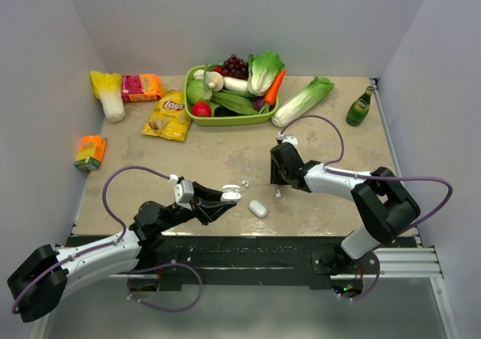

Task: Insert the wireless bluetooth earbuds into the charging case
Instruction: Pick up the right earbud from the center of the board.

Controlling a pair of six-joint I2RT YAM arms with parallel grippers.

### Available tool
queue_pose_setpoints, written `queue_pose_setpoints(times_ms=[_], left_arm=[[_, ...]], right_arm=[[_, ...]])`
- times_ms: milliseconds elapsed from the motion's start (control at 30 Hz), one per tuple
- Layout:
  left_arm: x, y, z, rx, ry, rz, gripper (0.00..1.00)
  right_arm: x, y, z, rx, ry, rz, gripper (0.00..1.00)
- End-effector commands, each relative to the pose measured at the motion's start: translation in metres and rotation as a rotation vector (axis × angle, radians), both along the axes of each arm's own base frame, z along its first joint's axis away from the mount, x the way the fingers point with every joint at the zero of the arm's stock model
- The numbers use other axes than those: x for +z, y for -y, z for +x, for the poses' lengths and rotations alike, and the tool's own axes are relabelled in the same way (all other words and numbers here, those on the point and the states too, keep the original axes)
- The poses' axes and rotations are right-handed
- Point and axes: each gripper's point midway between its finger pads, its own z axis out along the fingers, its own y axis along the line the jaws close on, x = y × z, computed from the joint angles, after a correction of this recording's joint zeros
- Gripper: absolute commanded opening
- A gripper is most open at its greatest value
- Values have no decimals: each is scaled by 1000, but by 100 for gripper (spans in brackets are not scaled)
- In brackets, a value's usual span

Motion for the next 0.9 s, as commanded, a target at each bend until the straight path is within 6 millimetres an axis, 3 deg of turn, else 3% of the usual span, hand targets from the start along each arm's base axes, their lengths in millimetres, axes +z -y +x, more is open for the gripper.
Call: queue_pose_setpoints(times_ms=[0,867], left_arm=[[-24,-7,-8,-3,-1,19,0],[-23,-10,-13,-18,4,-3,0]], right_arm=[[-7,6,-4,-6,-20,-82,41],[-15,8,-21,-5,-63,-141,38]])
